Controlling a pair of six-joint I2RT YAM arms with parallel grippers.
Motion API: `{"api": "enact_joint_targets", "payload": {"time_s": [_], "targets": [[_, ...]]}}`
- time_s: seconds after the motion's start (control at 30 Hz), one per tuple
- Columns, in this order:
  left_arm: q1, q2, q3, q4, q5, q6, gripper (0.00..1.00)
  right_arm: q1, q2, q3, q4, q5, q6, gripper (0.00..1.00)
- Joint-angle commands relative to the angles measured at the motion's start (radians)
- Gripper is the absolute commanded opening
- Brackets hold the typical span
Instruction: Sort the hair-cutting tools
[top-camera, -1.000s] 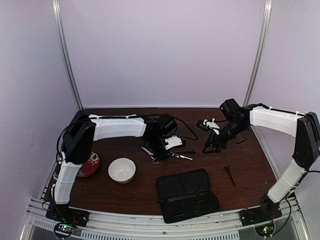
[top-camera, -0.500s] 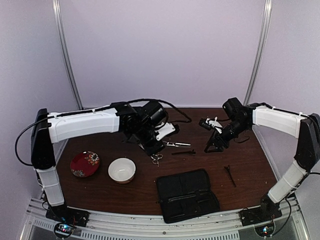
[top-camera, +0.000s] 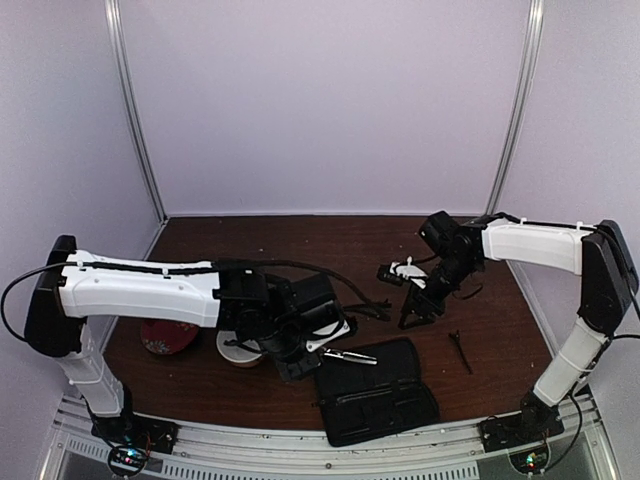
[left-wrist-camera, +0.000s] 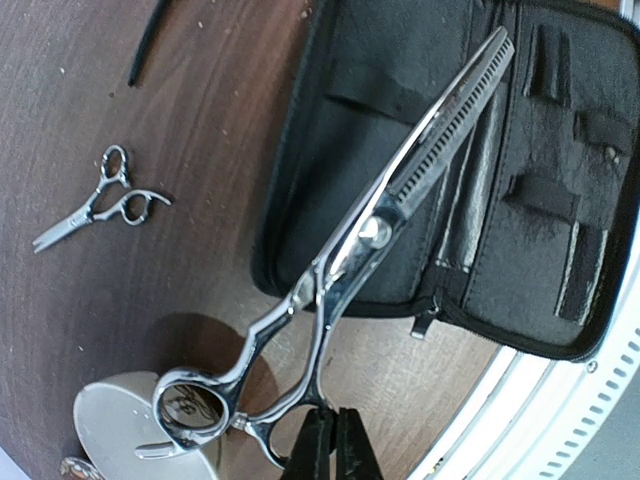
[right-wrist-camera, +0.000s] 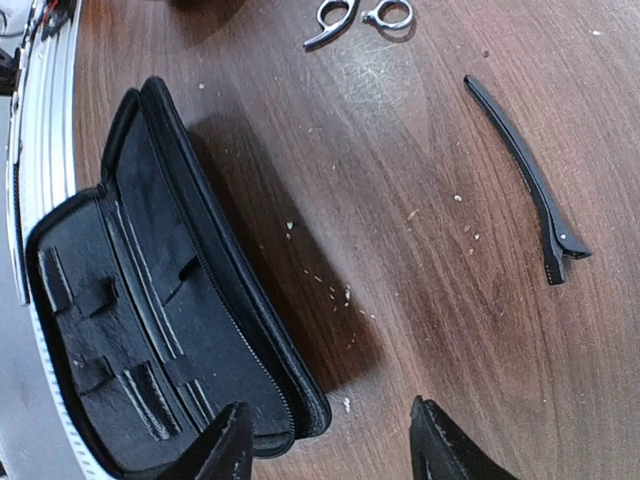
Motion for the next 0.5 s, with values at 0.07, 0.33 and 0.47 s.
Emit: {"api": "enact_joint_targets", "payload": {"time_s": [0.07,0.33,0.47], "targets": [[-0.062,-0.017,-0.031,0.060,-0.109,-0.092,0.00,0.001,0.000,0.013,-0.047,0.079,-0.094,0.54],[-0.078,0.003,-0.031,0.085,-0.142,-0.105,0.00,0.029,0.022,0.013,-0.063,0.134,-0.095,0.53],[-0.079,0.009,-0.032,0.093,-0.144,-0.095,0.00,0.033,0.031,0.012,-0.053,0.169,-0.085,0.52]]}}
